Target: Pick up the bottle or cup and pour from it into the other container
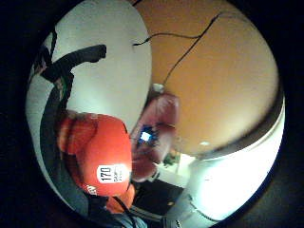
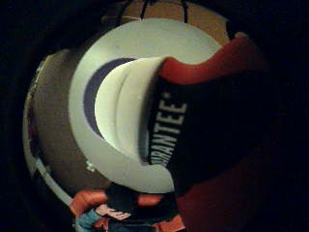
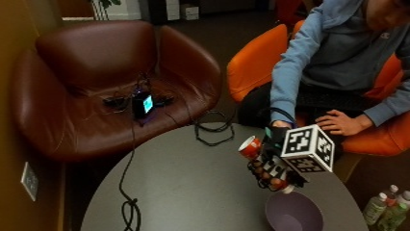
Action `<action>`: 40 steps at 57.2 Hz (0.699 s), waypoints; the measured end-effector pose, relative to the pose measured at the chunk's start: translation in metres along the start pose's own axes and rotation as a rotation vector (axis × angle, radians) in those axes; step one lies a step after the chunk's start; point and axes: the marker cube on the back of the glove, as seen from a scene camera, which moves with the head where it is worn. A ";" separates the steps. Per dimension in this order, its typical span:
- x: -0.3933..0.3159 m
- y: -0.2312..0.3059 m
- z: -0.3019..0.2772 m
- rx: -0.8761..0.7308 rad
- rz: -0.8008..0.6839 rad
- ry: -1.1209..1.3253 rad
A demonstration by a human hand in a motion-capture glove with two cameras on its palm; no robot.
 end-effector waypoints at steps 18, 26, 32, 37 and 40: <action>-0.048 0.001 -0.026 0.007 -0.004 0.296; -0.051 0.005 -0.028 0.004 0.011 0.309; -0.054 0.005 -0.031 0.010 0.016 0.303; -0.059 0.007 -0.033 0.011 0.016 0.300; -0.062 0.009 -0.034 0.008 0.011 0.291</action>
